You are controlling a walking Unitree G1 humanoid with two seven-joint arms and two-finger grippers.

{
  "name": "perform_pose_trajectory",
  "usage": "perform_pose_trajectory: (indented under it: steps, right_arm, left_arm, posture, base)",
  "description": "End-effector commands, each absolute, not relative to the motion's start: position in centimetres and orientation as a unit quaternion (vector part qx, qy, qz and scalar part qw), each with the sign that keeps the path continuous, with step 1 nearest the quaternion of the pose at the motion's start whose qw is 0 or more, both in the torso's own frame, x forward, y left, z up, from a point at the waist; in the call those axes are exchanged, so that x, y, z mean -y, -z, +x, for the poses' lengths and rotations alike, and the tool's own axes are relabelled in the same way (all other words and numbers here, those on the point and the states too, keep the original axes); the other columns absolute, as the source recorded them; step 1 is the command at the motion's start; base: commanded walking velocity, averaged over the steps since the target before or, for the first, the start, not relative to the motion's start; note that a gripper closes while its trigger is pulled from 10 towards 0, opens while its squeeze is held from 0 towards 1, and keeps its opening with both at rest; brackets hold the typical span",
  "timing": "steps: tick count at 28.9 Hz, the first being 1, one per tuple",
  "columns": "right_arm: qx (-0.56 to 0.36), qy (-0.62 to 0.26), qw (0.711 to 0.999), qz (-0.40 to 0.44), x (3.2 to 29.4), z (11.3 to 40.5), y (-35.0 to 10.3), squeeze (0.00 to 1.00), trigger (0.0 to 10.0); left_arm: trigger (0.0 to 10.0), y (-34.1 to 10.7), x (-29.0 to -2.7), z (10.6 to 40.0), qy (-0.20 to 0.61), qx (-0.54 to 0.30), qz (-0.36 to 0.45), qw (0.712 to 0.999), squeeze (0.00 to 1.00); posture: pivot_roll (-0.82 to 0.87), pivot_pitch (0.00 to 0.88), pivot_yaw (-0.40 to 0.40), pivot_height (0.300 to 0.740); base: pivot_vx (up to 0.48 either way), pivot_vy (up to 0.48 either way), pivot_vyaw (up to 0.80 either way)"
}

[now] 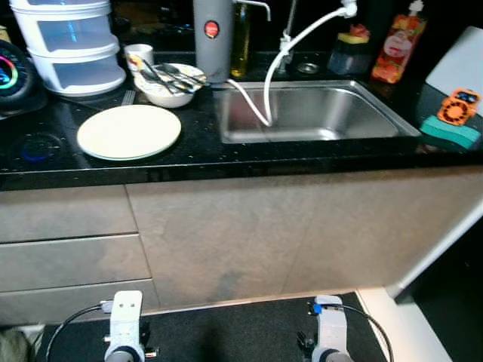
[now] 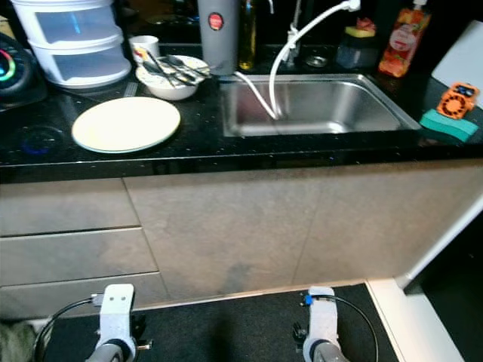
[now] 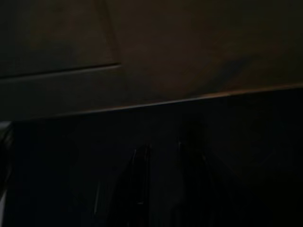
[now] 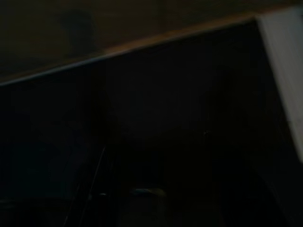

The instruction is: Kitchen organization

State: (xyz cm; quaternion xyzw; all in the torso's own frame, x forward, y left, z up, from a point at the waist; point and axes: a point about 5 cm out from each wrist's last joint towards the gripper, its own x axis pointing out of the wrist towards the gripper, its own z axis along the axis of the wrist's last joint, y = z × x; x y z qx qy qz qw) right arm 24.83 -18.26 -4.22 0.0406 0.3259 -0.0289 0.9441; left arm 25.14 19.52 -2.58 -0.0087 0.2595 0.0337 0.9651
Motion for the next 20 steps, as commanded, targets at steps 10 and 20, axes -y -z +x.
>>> perform_pose_trajectory:
  steps: [10,20]
  right_arm:
    - [-0.317,0.031,0.947,0.04,18.4,25.1,3.9,0.0,10.0]
    - [-0.17,-0.019,0.981,0.091,18.1,29.1,-0.7,0.0,10.0]
  left_arm:
    - [10.0,1.8,-20.0,25.1,-0.053,-0.22,-0.001,0.974,0.0]
    - [10.0,-4.0,-20.5,26.2,-0.054,-0.072,0.031,0.995,0.0]
  posture:
    - [-0.02,0.136,-0.021,0.74]
    - [-0.01,0.139,-0.018,0.74]
  base:
    - [0.0,0.0,0.0]
    - [0.0,0.0,0.0]
